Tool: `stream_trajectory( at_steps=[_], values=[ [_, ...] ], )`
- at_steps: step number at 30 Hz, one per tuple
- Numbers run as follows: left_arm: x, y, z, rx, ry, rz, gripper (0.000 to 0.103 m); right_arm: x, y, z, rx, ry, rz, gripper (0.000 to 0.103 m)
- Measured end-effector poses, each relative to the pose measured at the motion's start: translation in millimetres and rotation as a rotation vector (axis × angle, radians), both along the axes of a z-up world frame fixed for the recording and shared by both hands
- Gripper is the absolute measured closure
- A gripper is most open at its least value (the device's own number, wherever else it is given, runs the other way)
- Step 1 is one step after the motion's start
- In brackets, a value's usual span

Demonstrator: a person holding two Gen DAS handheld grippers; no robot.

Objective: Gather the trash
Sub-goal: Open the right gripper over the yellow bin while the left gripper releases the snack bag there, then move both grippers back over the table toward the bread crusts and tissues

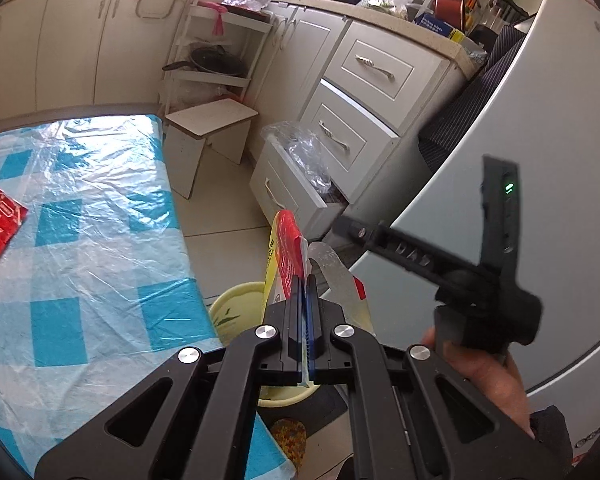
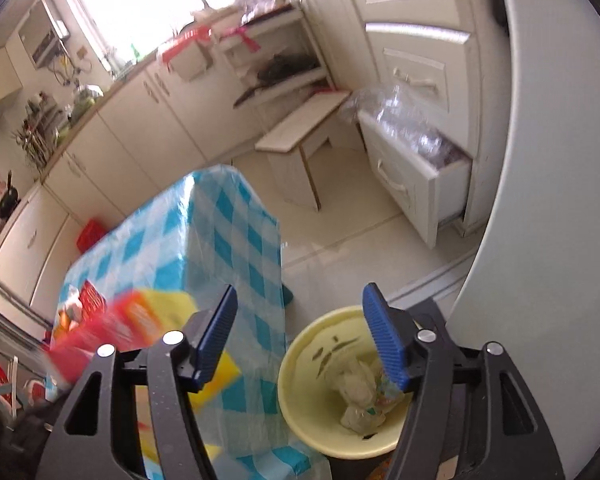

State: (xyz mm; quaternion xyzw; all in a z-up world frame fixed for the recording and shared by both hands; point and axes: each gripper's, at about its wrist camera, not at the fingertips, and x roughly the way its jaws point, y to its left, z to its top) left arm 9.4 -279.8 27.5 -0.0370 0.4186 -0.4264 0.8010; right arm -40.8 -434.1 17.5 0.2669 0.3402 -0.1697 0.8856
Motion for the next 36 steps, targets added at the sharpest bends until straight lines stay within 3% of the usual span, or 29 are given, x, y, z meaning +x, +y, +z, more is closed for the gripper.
stream_trajectory(
  at_steps=[5, 8, 10, 13, 17, 22, 27, 36],
  values=[
    [-0.2, -42.7, -27.8, 0.107, 0.033, -0.054, 0.098, -13.1, -1.9, 32.0, -0.035, -0.11, -0.039, 0.028],
    [1.3, -54.9, -42.3, 0.157, 0.054, -0.049, 0.081, -12.9, -5.2, 41.5, -0.035, -0.142, -0.042, 0.026],
    [0.2, -55.1, -45.7, 0.173, 0.054, -0.036, 0.062, -13.1, -7.0, 44.0, -0.025, -0.154, -0.041, 0.026],
    [-2.8, -51.4, -43.8, 0.177, 0.039, -0.027, 0.057, -11.8, -7.8, 45.3, -0.013, -0.163, -0.034, 0.026],
    [-4.4, -36.4, -33.2, 0.185, -0.004, 0.011, 0.046, -8.9, -2.8, 48.1, -0.01, -0.169, -0.015, 0.025],
    [-15.0, -4.0, -11.7, 0.224, -0.127, 0.09, 0.025, -2.5, 11.1, 52.4, -0.029, -0.17, 0.019, 0.022],
    [-16.9, 35.2, 6.3, 0.247, -0.2, 0.178, 0.017, 5.5, 32.0, 58.1, -0.1, -0.152, 0.056, 0.018],
    [-6.3, 101.8, 18.7, 0.256, -0.217, 0.351, 0.011, 20.7, 80.3, 62.7, -0.256, -0.106, 0.143, 0.012]
  ],
)
